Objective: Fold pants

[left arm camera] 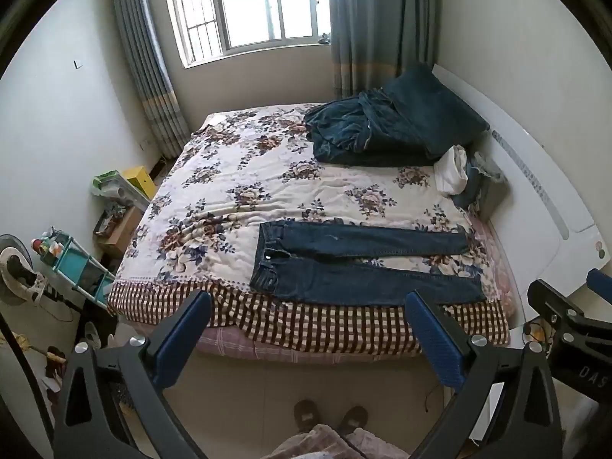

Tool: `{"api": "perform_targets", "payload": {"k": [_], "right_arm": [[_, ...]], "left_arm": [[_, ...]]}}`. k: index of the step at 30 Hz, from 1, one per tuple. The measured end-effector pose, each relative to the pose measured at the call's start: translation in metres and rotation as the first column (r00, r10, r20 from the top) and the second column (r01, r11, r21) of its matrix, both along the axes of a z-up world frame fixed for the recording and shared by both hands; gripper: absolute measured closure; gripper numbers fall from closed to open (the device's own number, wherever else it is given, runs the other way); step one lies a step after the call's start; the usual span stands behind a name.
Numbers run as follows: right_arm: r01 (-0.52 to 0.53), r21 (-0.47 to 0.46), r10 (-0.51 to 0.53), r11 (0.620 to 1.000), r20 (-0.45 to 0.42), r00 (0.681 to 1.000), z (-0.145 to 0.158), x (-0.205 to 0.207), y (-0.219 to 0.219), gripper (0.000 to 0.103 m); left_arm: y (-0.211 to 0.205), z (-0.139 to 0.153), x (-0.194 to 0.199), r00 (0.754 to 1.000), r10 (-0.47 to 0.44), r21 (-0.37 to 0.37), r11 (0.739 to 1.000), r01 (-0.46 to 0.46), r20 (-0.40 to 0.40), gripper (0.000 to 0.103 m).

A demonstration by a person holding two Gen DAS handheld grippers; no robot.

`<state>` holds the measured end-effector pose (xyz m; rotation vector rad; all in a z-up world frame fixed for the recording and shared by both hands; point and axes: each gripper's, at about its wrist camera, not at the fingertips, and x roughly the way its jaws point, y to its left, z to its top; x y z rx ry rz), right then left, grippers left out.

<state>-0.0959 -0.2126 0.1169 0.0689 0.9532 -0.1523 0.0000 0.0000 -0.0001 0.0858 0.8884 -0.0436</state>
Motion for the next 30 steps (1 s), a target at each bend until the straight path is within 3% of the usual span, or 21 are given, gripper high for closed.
{"api": "perform_targets", "payload": {"k": [15, 30], "right_arm": [[-0.006, 0.009, 0.006, 1.000, 0.014, 1.000, 0.008, 0.007, 0.016, 0.000], [-0.002, 0.026, 0.002, 1.000, 0.018, 1.000, 0.006, 0.019, 0.002, 0.000]], "left_arm": [[0.000, 0.003, 0.004, 1.000, 0.008, 0.010, 1.000, -0.009, 0.020, 0.000], [-0.012, 0.008, 0.021, 1.000, 0.003, 0.015, 1.000, -0.004, 0.025, 0.000]]}}
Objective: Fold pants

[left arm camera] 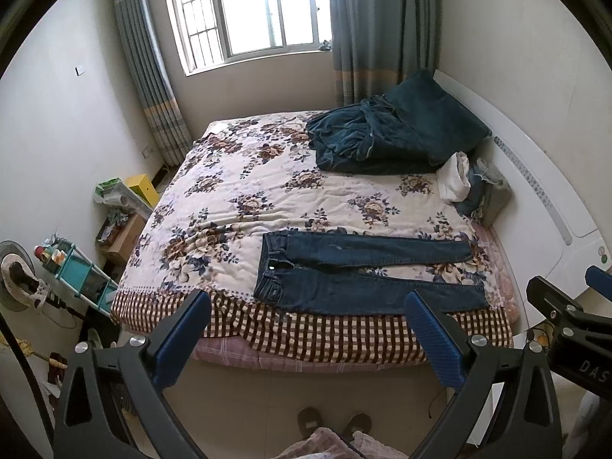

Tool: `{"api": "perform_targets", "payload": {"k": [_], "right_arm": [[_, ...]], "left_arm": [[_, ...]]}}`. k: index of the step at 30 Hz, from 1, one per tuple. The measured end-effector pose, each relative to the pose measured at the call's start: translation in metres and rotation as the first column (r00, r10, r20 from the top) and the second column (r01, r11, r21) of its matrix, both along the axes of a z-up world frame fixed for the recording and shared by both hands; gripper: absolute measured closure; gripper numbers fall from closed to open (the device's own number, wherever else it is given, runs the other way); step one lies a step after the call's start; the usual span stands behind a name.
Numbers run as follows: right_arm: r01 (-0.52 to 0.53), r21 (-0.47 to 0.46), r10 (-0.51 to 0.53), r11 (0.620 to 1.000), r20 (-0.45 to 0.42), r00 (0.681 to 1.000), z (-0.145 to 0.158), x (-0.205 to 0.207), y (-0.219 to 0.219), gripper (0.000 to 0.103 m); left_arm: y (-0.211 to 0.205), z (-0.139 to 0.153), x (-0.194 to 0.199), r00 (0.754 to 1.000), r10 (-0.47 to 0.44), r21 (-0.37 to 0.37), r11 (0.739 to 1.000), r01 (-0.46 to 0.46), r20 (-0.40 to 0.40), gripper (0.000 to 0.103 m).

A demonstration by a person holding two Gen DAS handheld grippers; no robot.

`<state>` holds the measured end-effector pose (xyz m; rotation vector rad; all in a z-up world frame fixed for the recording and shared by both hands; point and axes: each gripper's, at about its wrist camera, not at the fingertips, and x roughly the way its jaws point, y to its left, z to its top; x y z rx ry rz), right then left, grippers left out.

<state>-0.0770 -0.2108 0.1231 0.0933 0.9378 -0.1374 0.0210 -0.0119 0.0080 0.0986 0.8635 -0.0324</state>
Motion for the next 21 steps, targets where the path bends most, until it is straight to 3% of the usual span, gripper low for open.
{"api": "perform_targets", "payload": {"k": [21], "right_arm": [[0.002, 0.003, -0.002, 1.000, 0.000, 1.000, -0.0062, 0.0041, -0.0034, 0.000]], "left_arm": [[-0.0073, 0.0015, 0.0058, 1.000, -0.014, 0.008, 1.000, 0.013, 0.002, 0.000]]}}
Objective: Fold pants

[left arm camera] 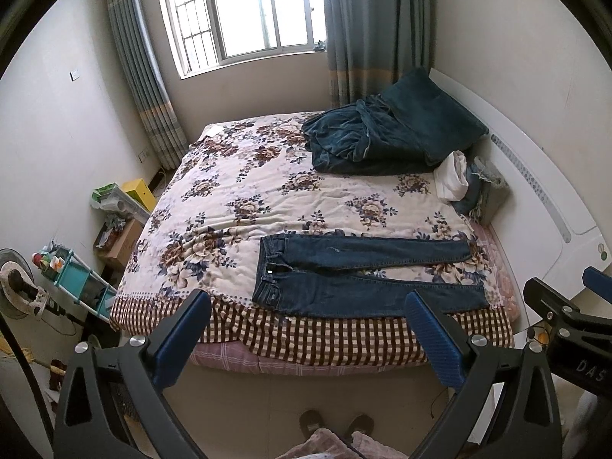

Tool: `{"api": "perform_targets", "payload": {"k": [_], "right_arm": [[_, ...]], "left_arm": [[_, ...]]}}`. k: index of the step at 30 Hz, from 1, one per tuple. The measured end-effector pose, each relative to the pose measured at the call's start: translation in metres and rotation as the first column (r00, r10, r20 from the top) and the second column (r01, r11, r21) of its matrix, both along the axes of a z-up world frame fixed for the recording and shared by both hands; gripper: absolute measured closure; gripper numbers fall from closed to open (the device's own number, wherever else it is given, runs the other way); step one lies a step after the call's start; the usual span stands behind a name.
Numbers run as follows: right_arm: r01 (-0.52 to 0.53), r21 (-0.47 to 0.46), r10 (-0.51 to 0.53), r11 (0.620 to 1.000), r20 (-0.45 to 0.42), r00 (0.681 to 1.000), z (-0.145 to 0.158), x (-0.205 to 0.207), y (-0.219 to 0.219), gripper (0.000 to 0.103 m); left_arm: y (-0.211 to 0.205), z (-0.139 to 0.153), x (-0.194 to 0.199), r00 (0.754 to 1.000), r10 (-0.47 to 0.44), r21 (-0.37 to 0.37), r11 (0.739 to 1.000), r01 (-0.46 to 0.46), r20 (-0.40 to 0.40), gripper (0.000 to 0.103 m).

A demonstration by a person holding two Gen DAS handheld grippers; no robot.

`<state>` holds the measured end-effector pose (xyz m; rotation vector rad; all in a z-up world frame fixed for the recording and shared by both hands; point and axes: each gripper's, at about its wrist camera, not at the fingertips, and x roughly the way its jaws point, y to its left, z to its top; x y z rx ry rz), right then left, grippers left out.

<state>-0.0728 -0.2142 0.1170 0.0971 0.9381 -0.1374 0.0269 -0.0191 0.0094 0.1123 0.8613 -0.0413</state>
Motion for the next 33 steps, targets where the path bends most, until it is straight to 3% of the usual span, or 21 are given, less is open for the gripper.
{"api": "perform_targets", "payload": {"k": [33], "right_arm": [[0.003, 0.017, -0.003, 1.000, -0.004, 1.000, -0.012, 0.000, 0.004, 0.000]], "left_arm": [[-0.005, -0.009, -0.001, 1.000, 0.001, -0.007, 1.000, -0.001, -0.011, 0.000]]}}
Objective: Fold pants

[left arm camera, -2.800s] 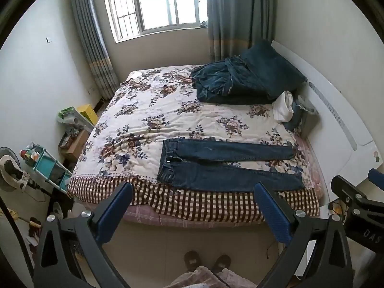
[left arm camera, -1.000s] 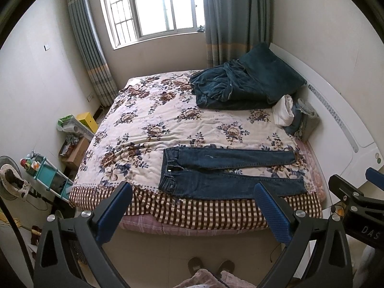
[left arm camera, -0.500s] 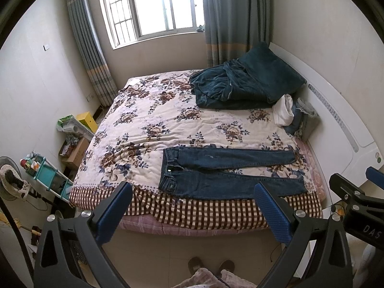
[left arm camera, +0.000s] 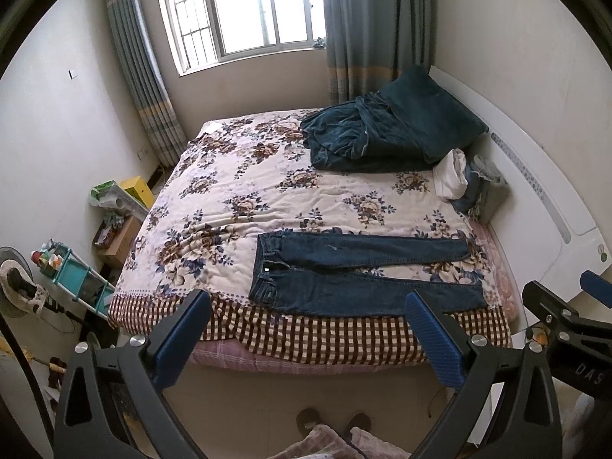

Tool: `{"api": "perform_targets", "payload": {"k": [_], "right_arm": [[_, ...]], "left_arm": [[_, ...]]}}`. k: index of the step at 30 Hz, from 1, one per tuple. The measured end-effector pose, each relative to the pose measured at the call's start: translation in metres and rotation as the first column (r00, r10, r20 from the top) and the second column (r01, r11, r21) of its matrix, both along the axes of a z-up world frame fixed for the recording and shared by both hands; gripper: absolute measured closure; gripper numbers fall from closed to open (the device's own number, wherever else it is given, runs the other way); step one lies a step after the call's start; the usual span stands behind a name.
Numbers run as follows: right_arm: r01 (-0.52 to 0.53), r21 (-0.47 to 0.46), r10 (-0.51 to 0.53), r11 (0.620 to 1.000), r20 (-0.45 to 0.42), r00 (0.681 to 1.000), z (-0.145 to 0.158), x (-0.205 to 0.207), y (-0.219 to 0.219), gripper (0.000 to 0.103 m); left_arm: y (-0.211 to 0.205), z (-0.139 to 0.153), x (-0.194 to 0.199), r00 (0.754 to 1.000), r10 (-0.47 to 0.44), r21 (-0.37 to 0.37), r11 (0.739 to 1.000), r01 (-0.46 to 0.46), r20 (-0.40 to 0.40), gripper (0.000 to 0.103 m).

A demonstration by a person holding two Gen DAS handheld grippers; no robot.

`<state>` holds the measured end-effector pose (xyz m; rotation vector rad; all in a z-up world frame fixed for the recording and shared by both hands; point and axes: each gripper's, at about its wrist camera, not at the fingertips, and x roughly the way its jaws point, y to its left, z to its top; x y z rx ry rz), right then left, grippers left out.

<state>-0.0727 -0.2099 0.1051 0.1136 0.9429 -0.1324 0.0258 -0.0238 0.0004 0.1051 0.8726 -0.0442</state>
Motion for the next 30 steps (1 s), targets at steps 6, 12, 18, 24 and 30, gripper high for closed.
{"api": "perform_targets", "payload": {"k": [6, 12, 18, 24, 30], "right_arm": [[-0.002, 0.004, 0.002, 1.000, -0.009, 1.000, -0.005, 0.004, -0.005, 0.000], [0.026, 0.004, -0.026, 1.000, -0.035, 0.999, -0.027, 0.026, -0.027, 0.000], [0.067, -0.015, -0.068, 0.998, -0.080, 0.994, -0.061, 0.069, -0.048, 0.000], [0.121, -0.013, -0.121, 0.993, -0.134, 0.984, -0.114, 0.142, -0.076, 0.000], [0.194, -0.030, -0.196, 0.980, -0.206, 0.959, -0.169, 0.228, -0.094, 0.000]], "left_arm": [[-0.006, -0.005, 0.007, 0.999, 0.042, -0.011, 0.999, -0.042, -0.008, 0.000], [-0.017, -0.028, 0.030, 0.995, 0.095, 0.007, 0.995, -0.095, -0.038, 0.000], [-0.033, -0.064, 0.068, 0.991, 0.101, 0.036, 0.995, -0.098, -0.086, 0.000], [-0.048, -0.108, 0.124, 0.987, 0.064, 0.063, 0.996, -0.055, -0.146, 0.000], [-0.056, -0.148, 0.200, 0.980, 0.014, 0.051, 0.999, -0.004, -0.200, 0.000]]}}
